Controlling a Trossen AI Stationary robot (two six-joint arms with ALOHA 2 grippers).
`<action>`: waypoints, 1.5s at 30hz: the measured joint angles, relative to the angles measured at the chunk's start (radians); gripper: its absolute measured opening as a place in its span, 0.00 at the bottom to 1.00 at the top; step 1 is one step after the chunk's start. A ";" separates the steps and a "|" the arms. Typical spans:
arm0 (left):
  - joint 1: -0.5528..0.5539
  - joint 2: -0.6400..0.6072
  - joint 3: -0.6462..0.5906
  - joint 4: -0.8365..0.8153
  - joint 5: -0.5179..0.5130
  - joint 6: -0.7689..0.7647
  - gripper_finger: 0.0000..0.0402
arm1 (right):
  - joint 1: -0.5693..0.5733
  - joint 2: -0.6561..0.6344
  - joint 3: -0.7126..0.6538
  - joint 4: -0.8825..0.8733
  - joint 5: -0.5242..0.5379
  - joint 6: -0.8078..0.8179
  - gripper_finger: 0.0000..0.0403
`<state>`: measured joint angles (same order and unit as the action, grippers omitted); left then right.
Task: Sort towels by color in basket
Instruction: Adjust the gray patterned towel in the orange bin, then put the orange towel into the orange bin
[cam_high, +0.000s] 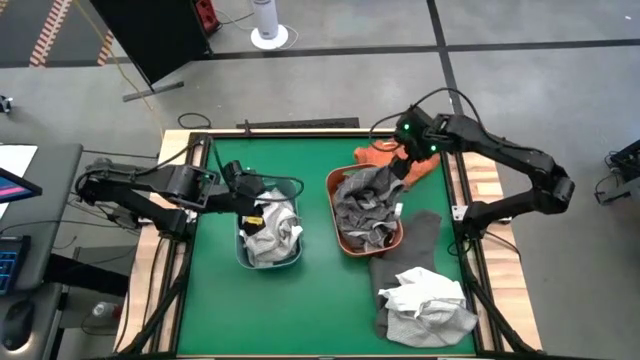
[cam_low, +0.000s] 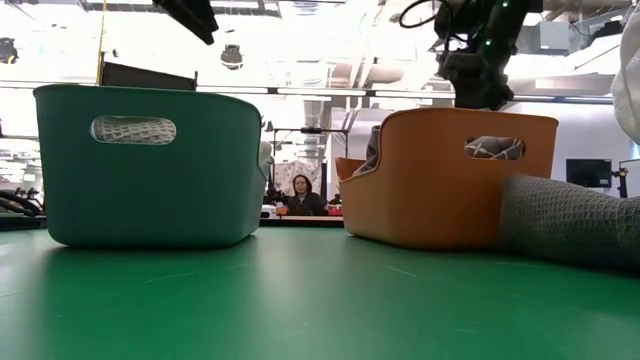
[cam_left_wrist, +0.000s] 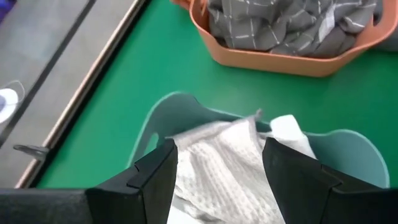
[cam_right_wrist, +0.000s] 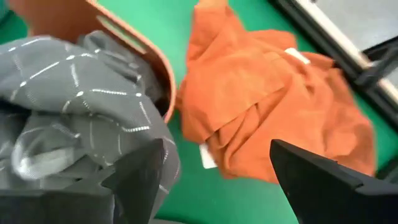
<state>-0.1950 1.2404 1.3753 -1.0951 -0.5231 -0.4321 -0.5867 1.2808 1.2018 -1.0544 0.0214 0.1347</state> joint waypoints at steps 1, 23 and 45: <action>-0.006 -0.001 -0.009 0.004 0.001 -0.011 0.56 | 0.008 0.000 0.000 -0.005 -0.025 -0.006 0.83; 0.012 -0.006 -0.037 0.055 -0.020 0.040 0.56 | 0.430 0.482 0.003 0.097 -0.097 -0.007 0.83; 0.013 -0.006 -0.036 0.069 -0.013 0.091 0.56 | 0.275 0.078 0.168 -0.213 0.139 0.041 0.83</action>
<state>-0.1818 1.2339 1.3388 -1.0257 -0.5365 -0.3406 -0.3119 1.3584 1.3700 -1.2672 0.1603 0.1752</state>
